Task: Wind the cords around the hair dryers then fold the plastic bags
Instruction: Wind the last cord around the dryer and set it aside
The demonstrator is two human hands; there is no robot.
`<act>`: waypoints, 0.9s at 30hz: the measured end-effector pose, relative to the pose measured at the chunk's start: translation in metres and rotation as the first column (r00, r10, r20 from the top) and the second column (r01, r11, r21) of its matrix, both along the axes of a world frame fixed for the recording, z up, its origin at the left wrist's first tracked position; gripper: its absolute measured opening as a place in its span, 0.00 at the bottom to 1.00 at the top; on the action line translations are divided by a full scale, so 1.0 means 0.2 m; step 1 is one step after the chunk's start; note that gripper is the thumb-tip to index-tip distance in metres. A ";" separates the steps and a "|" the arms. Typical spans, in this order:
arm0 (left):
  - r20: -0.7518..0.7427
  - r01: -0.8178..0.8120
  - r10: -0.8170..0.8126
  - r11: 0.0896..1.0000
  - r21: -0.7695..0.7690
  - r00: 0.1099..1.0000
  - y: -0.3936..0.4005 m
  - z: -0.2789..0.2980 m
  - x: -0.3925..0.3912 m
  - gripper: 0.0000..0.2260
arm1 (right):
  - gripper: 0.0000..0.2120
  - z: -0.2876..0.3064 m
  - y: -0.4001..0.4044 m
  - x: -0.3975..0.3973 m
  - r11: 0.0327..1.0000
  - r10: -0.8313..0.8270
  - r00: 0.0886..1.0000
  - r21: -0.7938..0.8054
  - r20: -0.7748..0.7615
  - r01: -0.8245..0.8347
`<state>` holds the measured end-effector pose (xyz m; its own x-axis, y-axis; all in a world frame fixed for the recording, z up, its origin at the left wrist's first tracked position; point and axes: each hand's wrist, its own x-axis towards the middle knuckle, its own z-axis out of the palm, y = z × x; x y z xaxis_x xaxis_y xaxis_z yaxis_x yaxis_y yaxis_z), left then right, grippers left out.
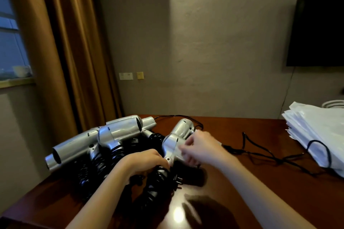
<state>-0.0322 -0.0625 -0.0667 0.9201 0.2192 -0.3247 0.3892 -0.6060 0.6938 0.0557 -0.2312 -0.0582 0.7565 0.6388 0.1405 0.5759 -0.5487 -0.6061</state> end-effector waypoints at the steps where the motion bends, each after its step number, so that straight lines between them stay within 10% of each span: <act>1: -0.019 -0.001 0.002 0.999 0.039 1.000 -0.01 0.01 0.00 0.14 | 0.13 0.02 -0.03 0.06 0.996 -0.047 0.999 0.081 -0.009 0.047; 6: -0.023 -0.007 0.015 0.950 0.312 1.000 -0.02 0.05 0.03 0.11 | 0.06 -0.07 -0.13 0.41 0.944 -0.297 0.954 0.160 0.031 0.289; 12: 0.260 -0.216 0.111 0.882 0.419 0.959 -0.07 0.15 0.17 0.14 | 0.20 -0.29 -0.01 0.66 0.968 -0.244 0.967 -0.047 0.071 0.248; 17: 0.355 -0.282 0.159 0.902 0.327 0.921 -0.17 0.15 0.35 0.28 | 0.19 -0.37 0.05 0.77 0.977 -0.161 0.981 -0.124 0.109 0.174; 27: 0.513 -0.209 0.330 0.937 -0.280 0.792 -0.43 0.08 0.67 0.45 | 0.16 -0.26 -0.50 0.81 0.805 -0.159 0.987 0.574 -0.035 0.150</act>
